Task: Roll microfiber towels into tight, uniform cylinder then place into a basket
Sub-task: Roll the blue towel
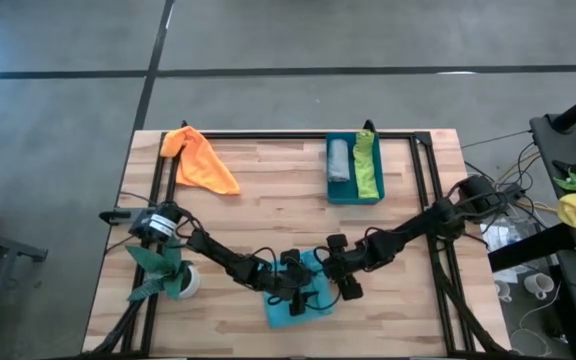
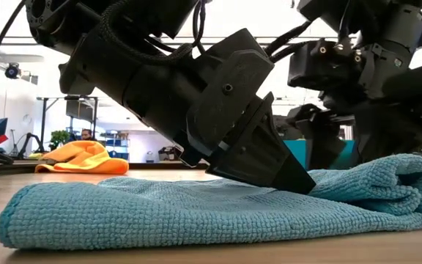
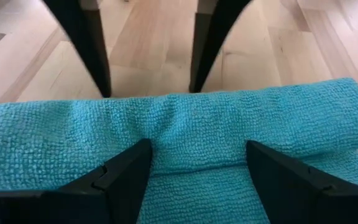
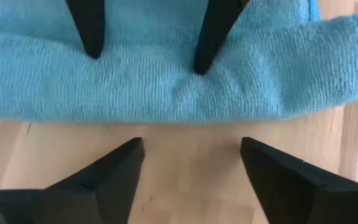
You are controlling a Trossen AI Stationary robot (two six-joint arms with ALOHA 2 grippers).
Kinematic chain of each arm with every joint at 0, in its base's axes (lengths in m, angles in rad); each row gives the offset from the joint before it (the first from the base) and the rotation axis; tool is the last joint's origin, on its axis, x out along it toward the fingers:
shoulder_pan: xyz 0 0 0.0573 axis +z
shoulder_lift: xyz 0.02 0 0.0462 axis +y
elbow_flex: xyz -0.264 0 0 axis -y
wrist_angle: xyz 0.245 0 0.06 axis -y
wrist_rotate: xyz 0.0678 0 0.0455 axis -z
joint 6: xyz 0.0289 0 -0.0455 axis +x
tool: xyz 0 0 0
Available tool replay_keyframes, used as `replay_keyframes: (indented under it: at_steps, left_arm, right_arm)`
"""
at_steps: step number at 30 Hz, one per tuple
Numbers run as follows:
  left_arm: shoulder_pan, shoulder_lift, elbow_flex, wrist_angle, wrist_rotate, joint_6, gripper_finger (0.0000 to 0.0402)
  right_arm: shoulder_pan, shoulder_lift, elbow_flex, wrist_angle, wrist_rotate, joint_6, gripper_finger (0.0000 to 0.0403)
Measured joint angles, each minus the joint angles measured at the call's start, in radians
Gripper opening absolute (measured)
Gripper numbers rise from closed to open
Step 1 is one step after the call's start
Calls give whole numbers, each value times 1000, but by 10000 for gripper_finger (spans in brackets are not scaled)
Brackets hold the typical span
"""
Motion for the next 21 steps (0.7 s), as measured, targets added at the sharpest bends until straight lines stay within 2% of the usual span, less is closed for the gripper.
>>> replay_keyframes:
  at_steps: [5,16,21]
  left_arm:
    - [-1,0,2,-2,-3,0,251]
    - [-1,0,3,-1,-6,0,251]
    - [-2,0,3,-1,-8,0,251]
  right_arm:
    - [-7,12,2,26,-11,15,328]
    - [-11,13,1,27,-64,54,366]
    - [-13,14,4,17,-65,70,370]
